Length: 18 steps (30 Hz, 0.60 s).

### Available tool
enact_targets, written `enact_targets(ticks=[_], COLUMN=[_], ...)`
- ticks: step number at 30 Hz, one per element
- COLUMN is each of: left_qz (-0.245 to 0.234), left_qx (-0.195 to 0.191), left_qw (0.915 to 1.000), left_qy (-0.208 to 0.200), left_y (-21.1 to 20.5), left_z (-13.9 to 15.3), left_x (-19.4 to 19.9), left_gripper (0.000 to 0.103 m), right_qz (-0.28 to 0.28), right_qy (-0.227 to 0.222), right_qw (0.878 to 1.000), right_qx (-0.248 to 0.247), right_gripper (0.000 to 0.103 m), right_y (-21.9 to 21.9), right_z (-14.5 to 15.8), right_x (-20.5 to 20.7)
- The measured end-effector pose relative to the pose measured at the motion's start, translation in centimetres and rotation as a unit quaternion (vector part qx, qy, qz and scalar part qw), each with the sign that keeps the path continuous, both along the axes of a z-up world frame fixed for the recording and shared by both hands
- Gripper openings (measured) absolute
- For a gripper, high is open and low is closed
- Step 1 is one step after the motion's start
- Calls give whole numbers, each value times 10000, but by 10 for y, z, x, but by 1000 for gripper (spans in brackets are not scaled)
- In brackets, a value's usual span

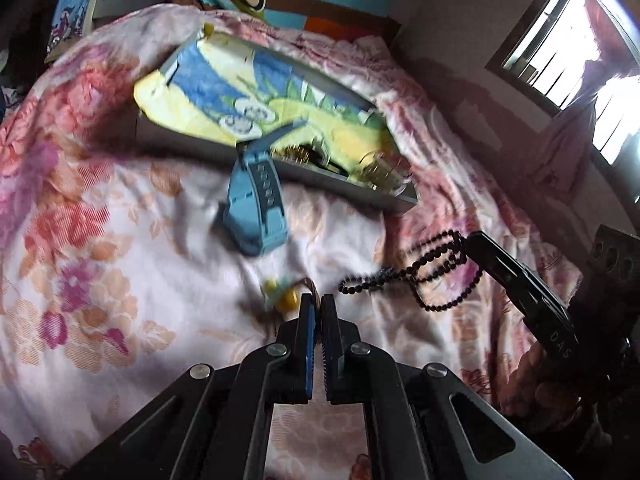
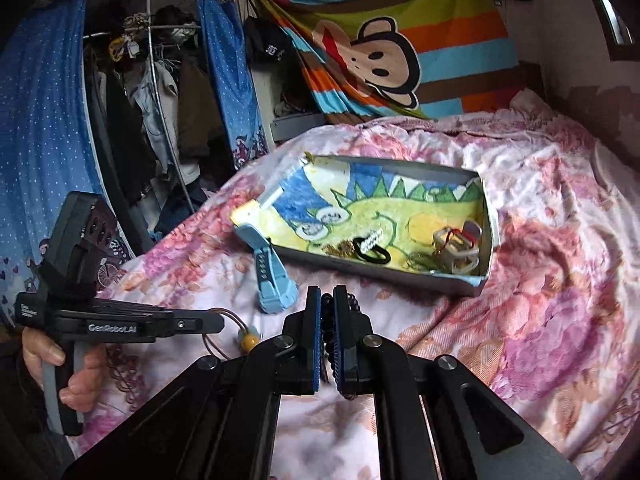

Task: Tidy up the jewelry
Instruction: 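Lift the necklace with the right tool while the left tool carries the hair tie over the tray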

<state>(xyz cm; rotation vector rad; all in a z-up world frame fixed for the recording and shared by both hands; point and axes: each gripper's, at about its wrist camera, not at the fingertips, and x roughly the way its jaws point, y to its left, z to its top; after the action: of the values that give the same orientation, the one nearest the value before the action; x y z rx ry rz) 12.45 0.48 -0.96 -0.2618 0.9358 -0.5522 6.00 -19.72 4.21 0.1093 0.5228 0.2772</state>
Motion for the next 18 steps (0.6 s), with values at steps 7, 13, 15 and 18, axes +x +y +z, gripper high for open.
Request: enact_targets(ticks=[7,13,15,18], left_qz=[102,249,303,389], left_qx=[-232,-484,-431,-231], left_qw=[9993,9964,9953,9936], left_qy=[-285,-647,-815,-1032], left_y=[15,24,24,23], left_z=[25,62,74,86], left_x=[5,27,41,63], left_gripper=[3,3,3,3], right_qz=[68,174,196,168], right_qy=[-274,-353,-427,-492], right_qw=[9995,9992,9988,9985], right_qx=[-126,-112,-152,-162], right_gripper=[5,5,5,5], right_y=[4,9,13,20], right_z=[30,50,56,61], right_x=[-13,15,34,66])
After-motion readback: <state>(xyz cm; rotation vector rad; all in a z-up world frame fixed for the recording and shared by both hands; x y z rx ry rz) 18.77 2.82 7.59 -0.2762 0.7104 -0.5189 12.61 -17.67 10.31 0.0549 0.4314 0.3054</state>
